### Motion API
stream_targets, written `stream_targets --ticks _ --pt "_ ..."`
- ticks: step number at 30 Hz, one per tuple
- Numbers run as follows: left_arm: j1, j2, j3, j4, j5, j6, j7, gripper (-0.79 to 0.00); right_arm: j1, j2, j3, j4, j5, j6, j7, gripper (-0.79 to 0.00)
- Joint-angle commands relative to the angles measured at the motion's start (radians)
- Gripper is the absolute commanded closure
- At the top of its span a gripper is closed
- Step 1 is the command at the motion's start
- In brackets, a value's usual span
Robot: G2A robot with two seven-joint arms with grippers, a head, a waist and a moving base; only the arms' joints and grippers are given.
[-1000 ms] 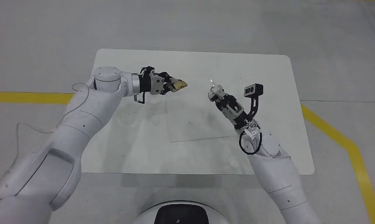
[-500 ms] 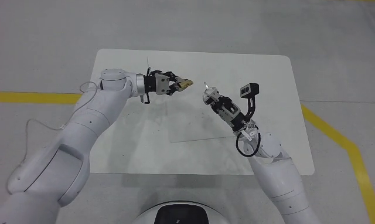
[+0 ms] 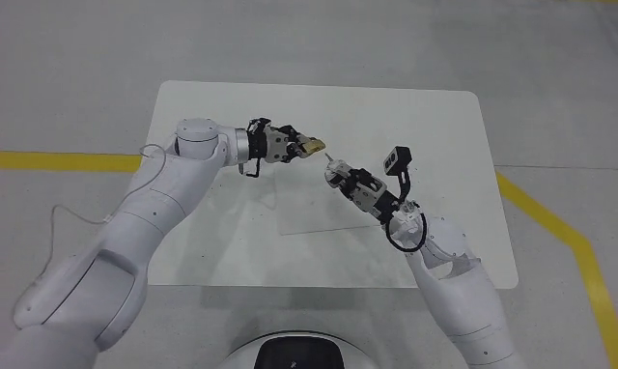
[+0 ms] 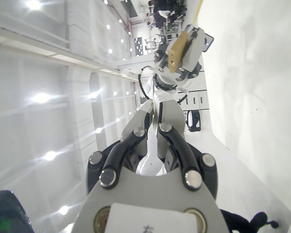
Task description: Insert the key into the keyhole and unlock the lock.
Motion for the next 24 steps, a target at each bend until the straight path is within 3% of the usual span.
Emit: stream_targets --ticks 1,14,24 --pt "0.005 0.003 -0.002 -0.019 0.019 0.005 0.009 0.000 -0.011 0.001 -0.001 -0.038 -0.011 0.077 -0.031 0.000" --pt "0.038 0.014 -0.017 -0.084 0.094 0.010 -0.001 0.000 -0.048 -0.004 -0.015 -0.132 -0.046 0.236 -0.192 0.000" --pt "0.064 0.022 -0.023 -0.137 0.155 0.014 -0.001 0.000 -0.070 -0.006 -0.008 -0.180 -0.045 0.296 -0.233 0.000"
